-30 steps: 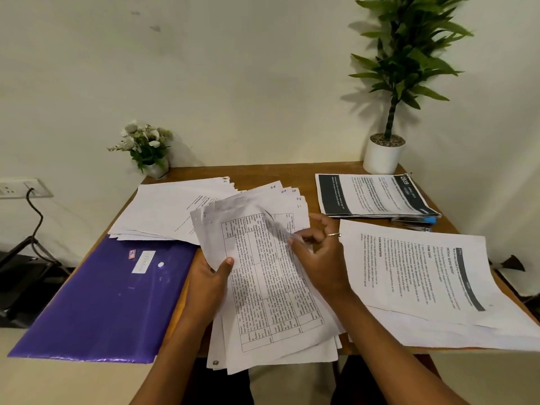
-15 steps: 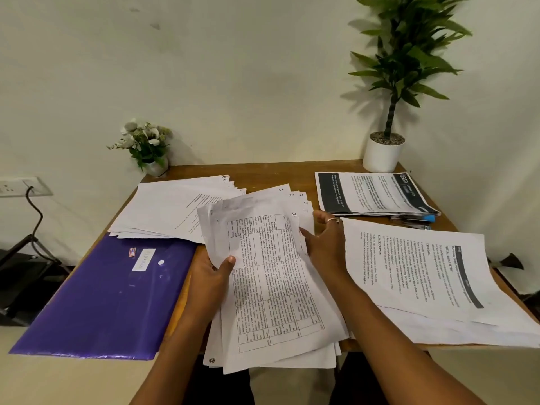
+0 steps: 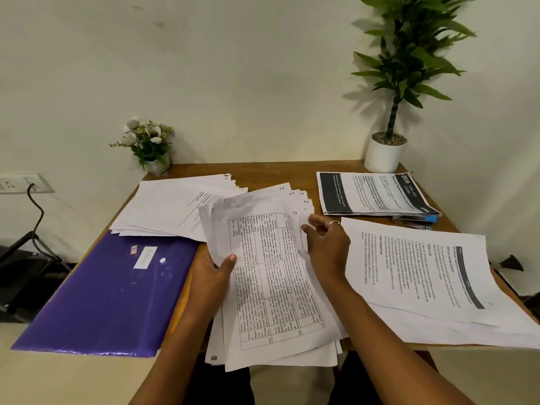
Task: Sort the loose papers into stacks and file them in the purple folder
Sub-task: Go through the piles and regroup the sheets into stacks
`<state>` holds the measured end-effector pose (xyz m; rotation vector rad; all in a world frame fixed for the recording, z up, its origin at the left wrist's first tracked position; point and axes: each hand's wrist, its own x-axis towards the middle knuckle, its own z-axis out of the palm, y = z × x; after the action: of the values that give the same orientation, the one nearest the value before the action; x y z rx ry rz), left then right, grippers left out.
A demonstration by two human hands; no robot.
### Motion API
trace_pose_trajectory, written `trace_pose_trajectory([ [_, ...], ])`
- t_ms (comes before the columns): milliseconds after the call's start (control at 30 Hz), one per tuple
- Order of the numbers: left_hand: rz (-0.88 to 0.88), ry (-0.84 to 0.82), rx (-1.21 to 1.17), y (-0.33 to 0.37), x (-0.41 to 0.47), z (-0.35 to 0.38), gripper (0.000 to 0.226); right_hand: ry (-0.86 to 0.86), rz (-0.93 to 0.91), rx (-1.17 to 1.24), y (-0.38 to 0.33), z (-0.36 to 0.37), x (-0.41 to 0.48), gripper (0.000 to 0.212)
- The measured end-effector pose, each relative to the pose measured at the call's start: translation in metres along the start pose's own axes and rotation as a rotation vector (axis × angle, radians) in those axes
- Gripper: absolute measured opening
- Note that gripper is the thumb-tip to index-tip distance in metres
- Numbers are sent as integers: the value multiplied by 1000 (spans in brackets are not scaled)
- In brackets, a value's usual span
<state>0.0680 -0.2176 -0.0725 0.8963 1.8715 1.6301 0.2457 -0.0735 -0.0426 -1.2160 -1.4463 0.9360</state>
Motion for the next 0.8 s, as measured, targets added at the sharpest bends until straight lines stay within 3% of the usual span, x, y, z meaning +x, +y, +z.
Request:
trace_pose_trajectory([
  [667, -32, 2, 8, 4, -1, 0, 38, 5, -52, 45, -2, -2, -1, 22],
  [800, -32, -5, -15, 5, -3, -1, 36, -201, 21, 181, -2, -6, 2, 32],
])
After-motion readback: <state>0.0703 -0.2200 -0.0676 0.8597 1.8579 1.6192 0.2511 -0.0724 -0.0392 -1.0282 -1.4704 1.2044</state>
